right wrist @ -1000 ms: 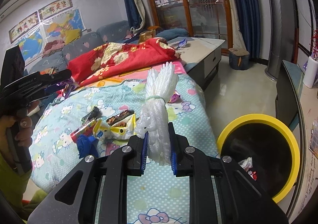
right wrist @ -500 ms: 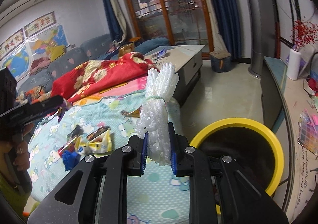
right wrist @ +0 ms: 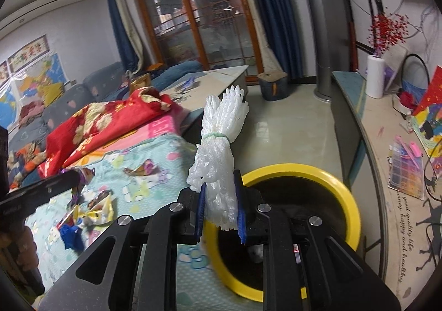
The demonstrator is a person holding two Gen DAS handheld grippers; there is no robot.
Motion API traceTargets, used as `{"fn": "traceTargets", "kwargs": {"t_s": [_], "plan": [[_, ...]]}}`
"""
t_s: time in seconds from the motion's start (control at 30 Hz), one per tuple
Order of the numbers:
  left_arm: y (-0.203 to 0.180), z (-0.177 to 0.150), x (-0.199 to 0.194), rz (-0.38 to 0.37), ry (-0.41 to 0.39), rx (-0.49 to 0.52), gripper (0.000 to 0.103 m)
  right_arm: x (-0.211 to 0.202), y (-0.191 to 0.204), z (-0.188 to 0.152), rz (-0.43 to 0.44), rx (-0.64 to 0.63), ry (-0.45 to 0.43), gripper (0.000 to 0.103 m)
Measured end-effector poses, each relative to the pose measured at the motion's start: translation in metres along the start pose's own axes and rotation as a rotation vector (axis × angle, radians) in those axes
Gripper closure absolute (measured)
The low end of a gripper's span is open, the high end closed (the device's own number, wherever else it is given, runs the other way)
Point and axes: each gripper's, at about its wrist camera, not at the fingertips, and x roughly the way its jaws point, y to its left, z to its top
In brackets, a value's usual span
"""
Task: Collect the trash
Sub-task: 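Carry the purple wrapper and mesh sleeve over the yellow bin, then open both tools to drop the wrapper and sleeve into the bin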
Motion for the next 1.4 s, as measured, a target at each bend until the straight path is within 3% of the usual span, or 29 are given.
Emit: {"fn": "traceTargets", "kwargs": {"t_s": [0.57,1.07,1.13,1.17,1.23,1.27,1.4], "plan": [[-0.072,-0.021,0.073,-0.102,0.107,0.130,0.063,0.007,-0.072,-0.012,-0.079,0.119,0.060,0.085],[-0.099,-0.039,0.131,-0.126,0.209,0.177,0.063,0.018,-0.111,-0.025,-0.079,0.190,0.112,0.083],[-0.099,-0.041,0.139,-0.123,0.225,0.177,0.058,0.019,-0.114,-0.025,-0.083,0.199,0.114,0.082],[-0.100,-0.041,0.143,-0.119,0.235,0.176,0.053,0.020,-0.115,-0.026,-0.083,0.202,0.116,0.076],[-0.097,-0.043,0.149,-0.107,0.250,0.166,0.029,0.022,-0.115,-0.027,-0.083,0.200,0.122,0.064],[-0.095,-0.043,0.150,-0.104,0.252,0.161,0.025,0.022,-0.116,-0.027,-0.084,0.201,0.122,0.059],[-0.090,-0.040,0.145,-0.089,0.228,0.151,0.011,0.024,-0.118,-0.028,-0.088,0.208,0.122,0.059]]}}
